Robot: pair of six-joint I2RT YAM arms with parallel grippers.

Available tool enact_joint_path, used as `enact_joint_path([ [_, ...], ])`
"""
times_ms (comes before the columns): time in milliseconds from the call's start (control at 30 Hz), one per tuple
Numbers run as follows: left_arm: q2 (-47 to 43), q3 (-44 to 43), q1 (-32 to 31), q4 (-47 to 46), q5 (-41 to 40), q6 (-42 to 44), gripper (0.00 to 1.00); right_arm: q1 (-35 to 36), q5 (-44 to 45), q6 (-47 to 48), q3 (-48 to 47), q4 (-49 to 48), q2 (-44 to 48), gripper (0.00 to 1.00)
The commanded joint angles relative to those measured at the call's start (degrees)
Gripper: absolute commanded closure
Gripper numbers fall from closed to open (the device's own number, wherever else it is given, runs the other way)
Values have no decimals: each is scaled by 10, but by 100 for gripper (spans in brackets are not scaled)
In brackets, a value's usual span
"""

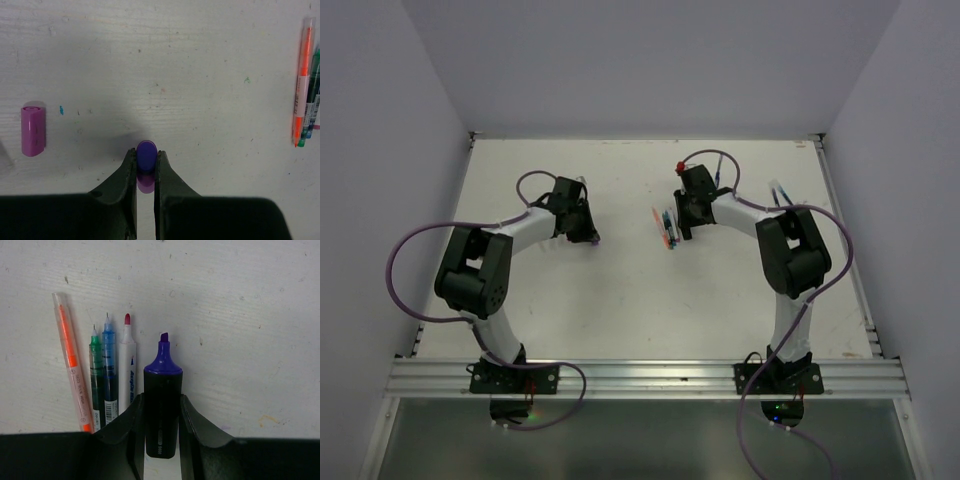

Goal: Open the pen caps

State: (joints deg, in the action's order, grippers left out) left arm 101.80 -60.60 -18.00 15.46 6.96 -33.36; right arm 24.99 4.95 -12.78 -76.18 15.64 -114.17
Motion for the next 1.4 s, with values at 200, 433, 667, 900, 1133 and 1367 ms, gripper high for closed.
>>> enact_joint_path([
  [200,5,-29,5,10,-18,7,100,-6,-4,5,-20,-9,-1,73],
  [433,11,-32,5,12,-18,3,100,-6,-8,4,-20,-10,3,52],
  [667,12,-33,5,17,-25,1,100,-7,-9,2,-9,-17,18,47],
  [900,22,-47,9,43,-51,1,100,-9,-13,2,0,-1,79,46],
  [1133,31,-65,35,68,-67,13,94,-19,0,9,35,7,129,46],
  [1367,37,-61,46,69,-82,15,73,-42,-22,7,54,4,139,46],
])
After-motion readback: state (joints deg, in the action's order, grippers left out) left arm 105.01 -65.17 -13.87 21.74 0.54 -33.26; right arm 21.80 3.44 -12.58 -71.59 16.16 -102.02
